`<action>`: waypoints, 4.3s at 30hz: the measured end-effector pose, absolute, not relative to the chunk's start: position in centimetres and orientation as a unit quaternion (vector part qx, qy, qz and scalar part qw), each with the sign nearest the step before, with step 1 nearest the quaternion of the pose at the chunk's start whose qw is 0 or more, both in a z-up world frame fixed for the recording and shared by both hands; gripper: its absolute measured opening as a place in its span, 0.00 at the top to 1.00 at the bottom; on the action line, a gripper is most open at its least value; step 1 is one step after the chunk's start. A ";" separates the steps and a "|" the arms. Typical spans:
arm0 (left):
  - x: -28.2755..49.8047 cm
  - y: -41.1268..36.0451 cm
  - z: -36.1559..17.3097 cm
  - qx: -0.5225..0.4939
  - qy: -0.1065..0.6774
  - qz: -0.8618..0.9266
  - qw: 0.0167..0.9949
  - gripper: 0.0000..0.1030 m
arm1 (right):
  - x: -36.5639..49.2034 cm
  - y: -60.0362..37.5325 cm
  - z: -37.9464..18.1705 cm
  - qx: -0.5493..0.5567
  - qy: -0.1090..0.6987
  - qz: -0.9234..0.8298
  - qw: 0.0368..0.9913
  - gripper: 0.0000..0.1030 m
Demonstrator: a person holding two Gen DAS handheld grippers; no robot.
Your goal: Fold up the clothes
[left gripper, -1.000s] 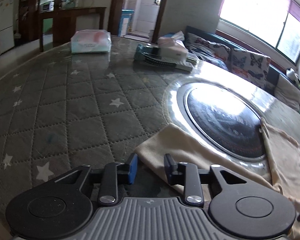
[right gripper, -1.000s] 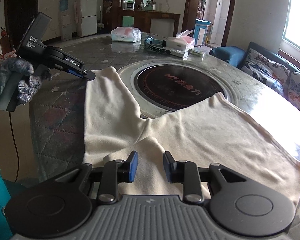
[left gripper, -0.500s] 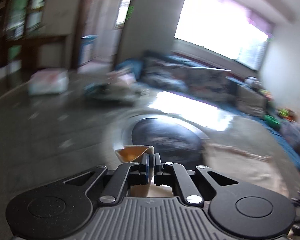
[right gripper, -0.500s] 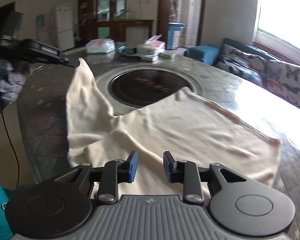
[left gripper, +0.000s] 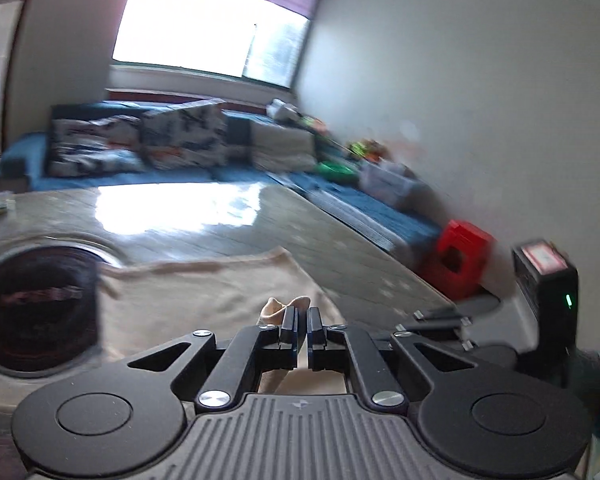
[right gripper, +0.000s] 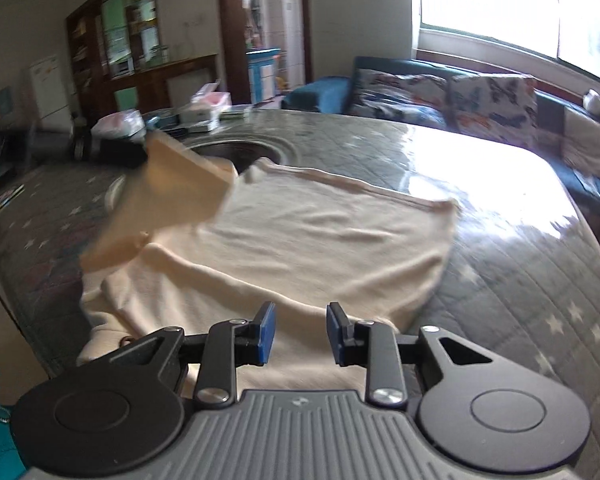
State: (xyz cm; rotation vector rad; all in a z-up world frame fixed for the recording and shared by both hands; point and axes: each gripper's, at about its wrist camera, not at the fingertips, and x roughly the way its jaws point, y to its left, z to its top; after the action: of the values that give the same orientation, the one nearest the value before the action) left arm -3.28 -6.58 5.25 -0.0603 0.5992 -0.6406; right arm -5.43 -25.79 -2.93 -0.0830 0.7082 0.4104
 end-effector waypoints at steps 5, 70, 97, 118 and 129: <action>-3.3 -10.0 3.2 -0.001 0.318 -0.363 0.876 0.92 | -5.4 -27.2 -3.1 -0.014 0.352 0.177 0.919 0.73; -2.7 0.5 1.9 0.052 0.321 -0.267 0.907 0.95 | -4.6 -22.7 -3.2 -0.079 0.354 0.183 0.914 0.88; 0.9 -1.4 -0.9 0.053 0.344 -0.237 0.907 0.93 | -4.0 -22.1 -5.6 -0.080 0.370 0.207 0.902 0.81; -9.5 -3.2 0.2 0.255 0.279 -0.369 0.849 0.85 | -8.8 -22.9 -5.0 -0.123 0.380 0.220 0.890 0.76; -11.7 -5.9 -2.0 0.337 0.211 -0.412 0.820 0.54 | -10.1 -23.5 -3.5 -0.122 0.370 0.221 0.894 0.64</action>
State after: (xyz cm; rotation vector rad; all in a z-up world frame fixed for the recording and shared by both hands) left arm -11.72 -5.89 -1.99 0.7175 0.4498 -0.8772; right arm -10.12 -23.48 -3.50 -0.2528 0.7665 0.4579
